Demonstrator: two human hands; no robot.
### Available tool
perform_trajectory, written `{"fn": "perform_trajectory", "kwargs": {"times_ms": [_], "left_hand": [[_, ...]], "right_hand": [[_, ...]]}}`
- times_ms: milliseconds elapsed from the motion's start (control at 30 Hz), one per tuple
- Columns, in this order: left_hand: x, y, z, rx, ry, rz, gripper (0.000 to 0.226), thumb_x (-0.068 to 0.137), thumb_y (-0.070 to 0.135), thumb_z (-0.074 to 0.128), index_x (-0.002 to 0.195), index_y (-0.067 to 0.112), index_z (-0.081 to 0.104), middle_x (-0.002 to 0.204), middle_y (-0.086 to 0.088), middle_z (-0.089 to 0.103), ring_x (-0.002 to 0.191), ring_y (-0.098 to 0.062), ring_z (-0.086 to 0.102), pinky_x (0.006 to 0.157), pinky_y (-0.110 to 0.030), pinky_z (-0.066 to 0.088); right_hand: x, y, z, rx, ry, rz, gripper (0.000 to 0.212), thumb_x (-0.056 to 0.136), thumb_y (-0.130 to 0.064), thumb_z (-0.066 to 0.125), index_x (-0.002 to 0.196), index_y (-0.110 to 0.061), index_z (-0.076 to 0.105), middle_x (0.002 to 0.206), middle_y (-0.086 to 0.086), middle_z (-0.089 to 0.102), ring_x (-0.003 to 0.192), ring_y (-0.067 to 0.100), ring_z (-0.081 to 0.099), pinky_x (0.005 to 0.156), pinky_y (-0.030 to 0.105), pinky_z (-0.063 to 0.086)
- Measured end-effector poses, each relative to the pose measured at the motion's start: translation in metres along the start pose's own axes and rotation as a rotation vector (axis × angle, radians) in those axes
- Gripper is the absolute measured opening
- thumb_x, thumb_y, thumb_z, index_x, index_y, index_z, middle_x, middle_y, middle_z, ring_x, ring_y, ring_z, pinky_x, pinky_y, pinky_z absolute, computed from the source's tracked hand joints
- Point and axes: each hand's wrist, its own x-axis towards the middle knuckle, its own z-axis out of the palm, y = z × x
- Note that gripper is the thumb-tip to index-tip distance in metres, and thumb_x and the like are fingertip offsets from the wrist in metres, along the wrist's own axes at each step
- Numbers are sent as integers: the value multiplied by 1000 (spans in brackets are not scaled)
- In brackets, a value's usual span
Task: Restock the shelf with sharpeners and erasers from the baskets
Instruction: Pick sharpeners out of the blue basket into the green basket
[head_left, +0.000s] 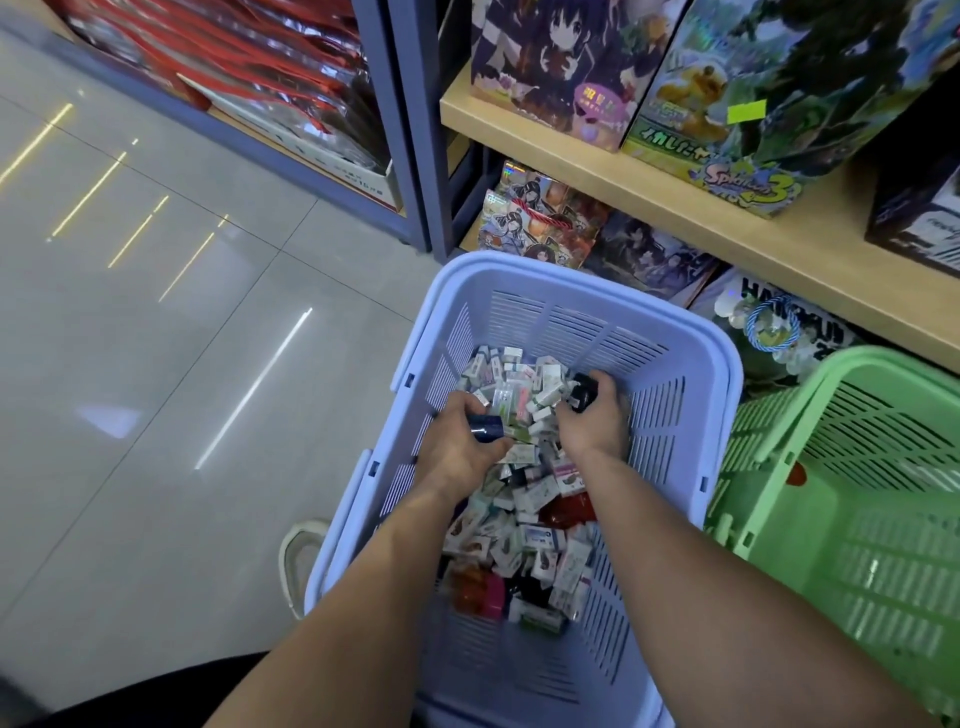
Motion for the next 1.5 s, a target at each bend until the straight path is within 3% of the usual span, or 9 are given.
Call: {"fn": "perform_trajectory", "kwargs": {"times_ms": [100,233,333,467,600,800,1067,1300,1500], "left_hand": [[-3,3,-6,25,-35,51,44,84,24,84,109,29,48,103,9,64,89,-7,64,82,-31,53],[-10,14,-16,136,-70,148,37,83,24,83,109,39,62,122,-1,53,104,-17,60,100,-31,49],[-19,31,-20,240,-80,178,18,82,19,81,89,30,68,112,3,46,95,-13,54,88,-17,40],[-39,52,11,383,-225,229,23,80,15,76,71,27,58,86,5,62,79,-18,62,69,-25,47],[-53,49,57,686,-281,303,22,84,33,74,92,26,56,96,0,67,90,-24,65,72,-31,50],[-50,53,73,1068,-369,388,42,80,49,78,113,29,62,103,0,68,97,-24,65,77,-33,55],[-49,52,54,686,-374,266,29,86,32,80,113,25,75,96,13,69,84,-10,66,77,-25,56],[-81,126,0,593,-164,337,16,82,36,81,94,25,77,87,7,74,83,-15,68,80,-35,58],[-157,215,41,516,-107,593,14,85,37,77,94,28,70,79,13,69,75,-9,64,68,-23,50]], "right_hand": [[-12,-5,-6,85,70,-15,39,95,-23,67,129,-22,50,131,9,48,98,31,63,67,24,45],[-37,-21,-25,155,44,-170,38,91,-25,71,124,-25,52,128,7,52,103,25,58,88,30,47],[-56,-33,-59,251,-36,-291,35,88,-26,75,115,-34,56,121,-4,58,103,16,62,93,36,53],[-83,-23,-124,300,-74,-447,34,87,-23,76,115,-33,59,119,-7,59,99,-3,60,87,17,49],[-97,13,-169,208,32,-514,38,79,-14,80,106,-32,61,108,-3,60,92,7,60,86,12,46],[-100,54,-182,287,44,-427,40,74,-17,79,104,-38,62,109,-4,68,100,12,66,93,37,55],[-102,62,-185,326,-6,-379,38,82,-11,79,107,-34,61,107,-10,69,93,-7,63,77,2,43],[-107,52,-193,415,-30,-313,38,80,-13,80,109,-31,64,104,-10,71,92,9,69,81,32,58],[-87,79,-251,470,150,-227,38,82,-10,80,113,-25,63,104,-3,68,90,13,67,77,18,52]]}}
